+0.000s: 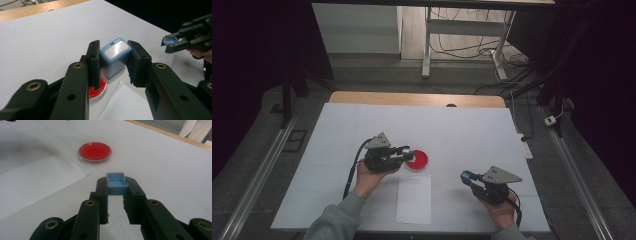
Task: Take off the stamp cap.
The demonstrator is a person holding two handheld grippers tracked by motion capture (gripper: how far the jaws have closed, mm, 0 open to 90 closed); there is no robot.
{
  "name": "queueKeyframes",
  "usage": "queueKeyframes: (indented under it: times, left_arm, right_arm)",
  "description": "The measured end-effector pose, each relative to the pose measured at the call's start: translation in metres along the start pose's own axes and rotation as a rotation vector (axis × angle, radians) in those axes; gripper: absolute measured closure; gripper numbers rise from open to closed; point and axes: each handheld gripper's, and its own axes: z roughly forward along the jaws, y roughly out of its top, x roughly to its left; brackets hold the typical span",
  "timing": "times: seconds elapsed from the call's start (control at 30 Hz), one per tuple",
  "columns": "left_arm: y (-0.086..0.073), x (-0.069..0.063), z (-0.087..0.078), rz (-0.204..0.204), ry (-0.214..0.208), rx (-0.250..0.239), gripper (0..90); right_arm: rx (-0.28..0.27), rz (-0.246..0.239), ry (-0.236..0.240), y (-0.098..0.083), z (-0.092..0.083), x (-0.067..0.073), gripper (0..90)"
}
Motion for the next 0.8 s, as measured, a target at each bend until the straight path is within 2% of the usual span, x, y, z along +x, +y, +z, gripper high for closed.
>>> queueKeyframes:
  times: [0.53,0.8]
  left_arm:
    - [0.003,0.011,0.020,0.005,0.007,0.025,65.3]
    - [0.004,0.014,0.023,0.007,0.013,0.026,65.3]
  right_arm:
    - [0.005,0.000,-0.007,0.000,0.000,-0.001,73.8]
    - [-0.003,0.000,-0.002,0.000,0.002,0.000,73.8]
